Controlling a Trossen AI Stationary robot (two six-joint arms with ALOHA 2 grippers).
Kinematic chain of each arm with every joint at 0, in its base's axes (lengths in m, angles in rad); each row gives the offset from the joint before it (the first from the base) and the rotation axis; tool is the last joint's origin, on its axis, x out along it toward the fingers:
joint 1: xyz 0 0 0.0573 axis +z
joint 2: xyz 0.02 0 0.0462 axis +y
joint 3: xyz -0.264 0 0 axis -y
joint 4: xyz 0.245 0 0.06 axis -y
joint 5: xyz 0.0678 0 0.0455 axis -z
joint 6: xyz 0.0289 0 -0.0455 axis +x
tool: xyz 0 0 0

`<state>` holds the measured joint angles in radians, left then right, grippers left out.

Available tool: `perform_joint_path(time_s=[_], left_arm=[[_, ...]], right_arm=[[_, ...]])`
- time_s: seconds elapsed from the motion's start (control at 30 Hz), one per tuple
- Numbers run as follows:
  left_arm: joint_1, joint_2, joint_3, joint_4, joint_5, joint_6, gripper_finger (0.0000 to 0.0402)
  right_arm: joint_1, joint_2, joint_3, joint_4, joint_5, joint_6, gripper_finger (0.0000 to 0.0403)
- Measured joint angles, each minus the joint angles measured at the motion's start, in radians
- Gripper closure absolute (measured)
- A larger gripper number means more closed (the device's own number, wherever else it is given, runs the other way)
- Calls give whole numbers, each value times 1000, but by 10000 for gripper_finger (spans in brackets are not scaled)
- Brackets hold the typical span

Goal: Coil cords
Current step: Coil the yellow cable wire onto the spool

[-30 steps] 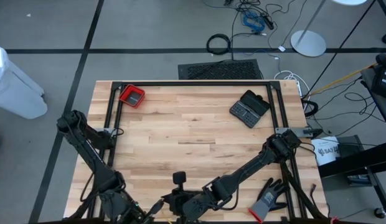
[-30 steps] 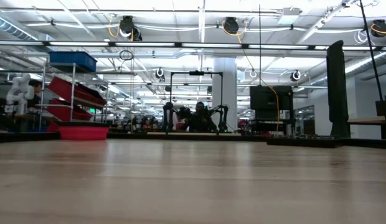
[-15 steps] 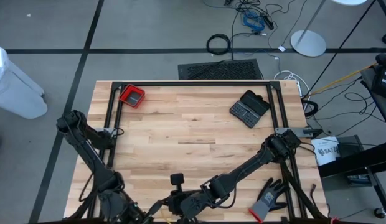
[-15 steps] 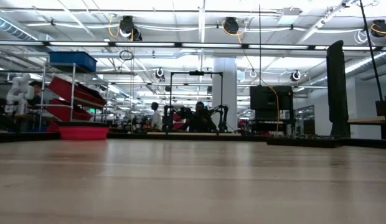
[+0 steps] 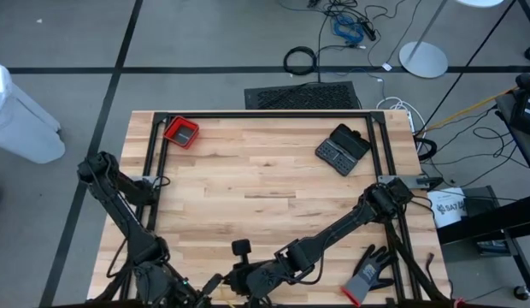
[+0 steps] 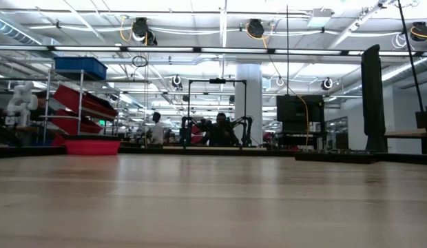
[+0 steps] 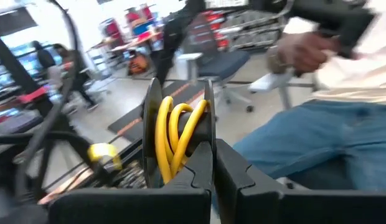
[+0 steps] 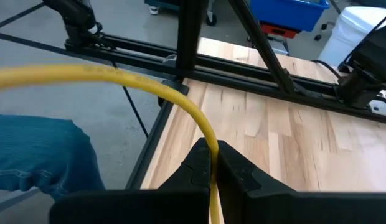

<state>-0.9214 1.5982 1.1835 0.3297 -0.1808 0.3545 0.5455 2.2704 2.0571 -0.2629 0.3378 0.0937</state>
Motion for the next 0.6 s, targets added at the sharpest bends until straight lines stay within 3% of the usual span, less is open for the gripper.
perform_joint_path(time_s=[0.13, 0.43, 0.6], left_arm=[[8, 0, 0, -1, -69, 3, 400], [9, 0, 0, -3, -19, 22, 400], [-2, 0, 0, -5, -43, 48, 400]], right_arm=[[-4, 8, 0, 0, 1, 10, 402], [-18, 14, 0, -13, 0, 1, 402], [-29, 14, 0, -66, 1, 0, 402]])
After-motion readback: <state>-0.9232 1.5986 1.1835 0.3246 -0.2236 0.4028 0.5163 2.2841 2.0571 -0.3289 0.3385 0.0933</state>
